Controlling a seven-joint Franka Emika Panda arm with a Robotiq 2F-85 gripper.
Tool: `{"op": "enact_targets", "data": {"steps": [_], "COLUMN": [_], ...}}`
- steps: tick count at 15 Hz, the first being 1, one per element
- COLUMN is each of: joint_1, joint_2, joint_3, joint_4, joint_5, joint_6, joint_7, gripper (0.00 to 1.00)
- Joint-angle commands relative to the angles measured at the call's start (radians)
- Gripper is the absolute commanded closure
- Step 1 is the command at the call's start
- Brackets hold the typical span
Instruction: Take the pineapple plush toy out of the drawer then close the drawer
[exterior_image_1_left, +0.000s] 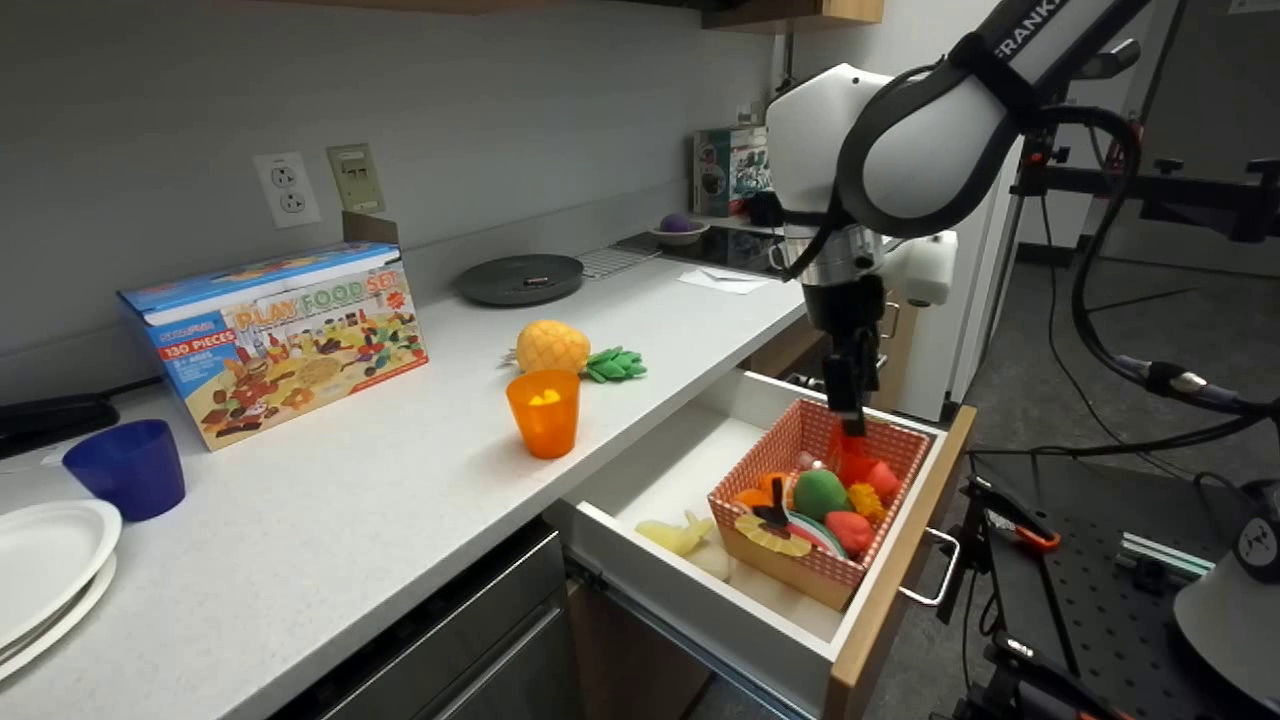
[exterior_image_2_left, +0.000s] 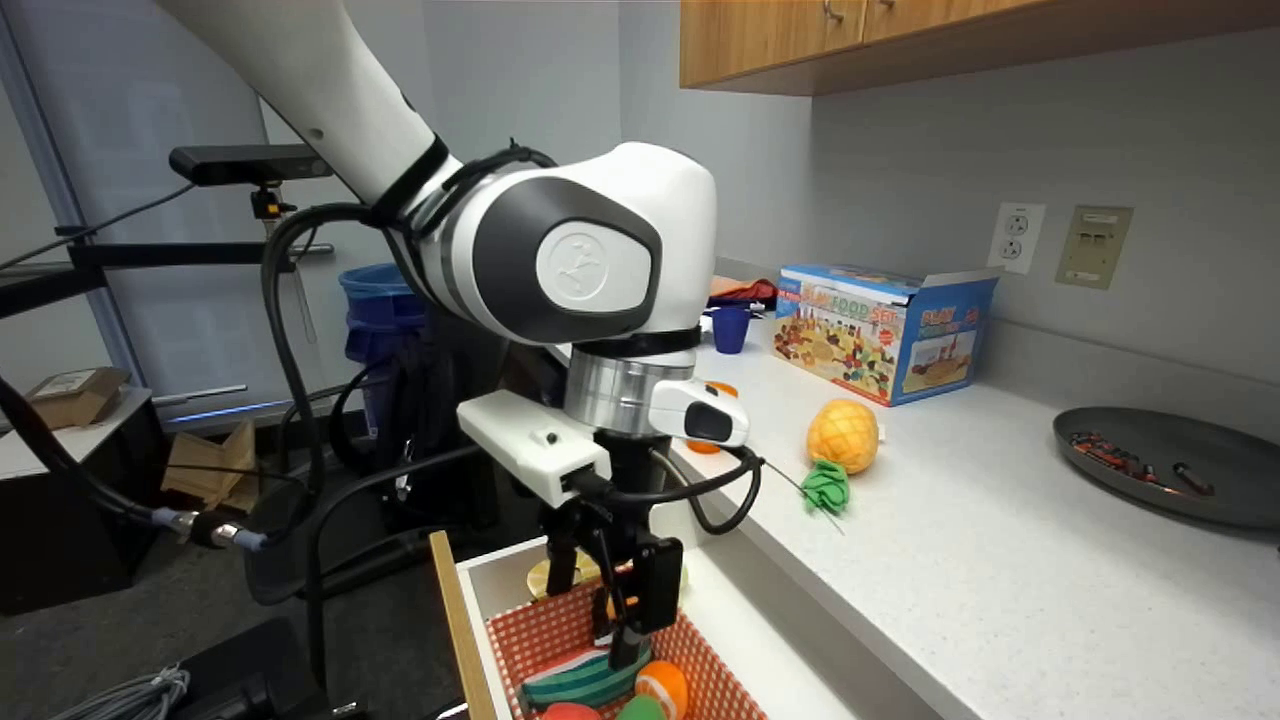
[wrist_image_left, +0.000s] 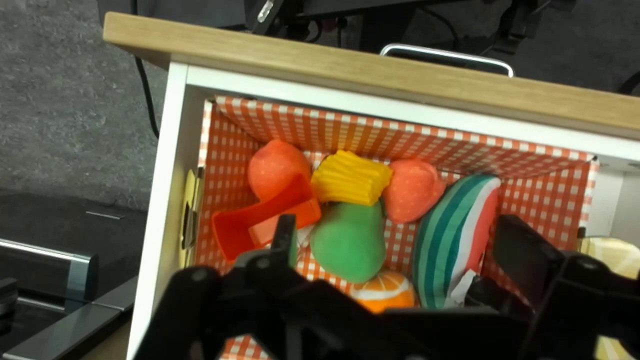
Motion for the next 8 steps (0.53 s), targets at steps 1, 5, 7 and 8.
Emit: {"op": "enact_targets", "data": {"steps": [1, 5, 7, 8], "joint_1": [-0.018, -0.018, -0.016, -0.017], "joint_2": [0.010, -0.003, -0.006, -0.002], "joint_3": [0.013, 0.014, 0.014, 0.013], "joint_4": [-0.017, -0.035, -0.044, -0.045], "joint_5": [0.010, 0.012, 0.018, 0.024], "joint_6": [-0.038, -0.090, -0.120, -0.133], "joint_7": [-0.030, -0.035, -0.036, -0.040], "gripper": [0.00, 0.00, 0.00, 0.00]}}
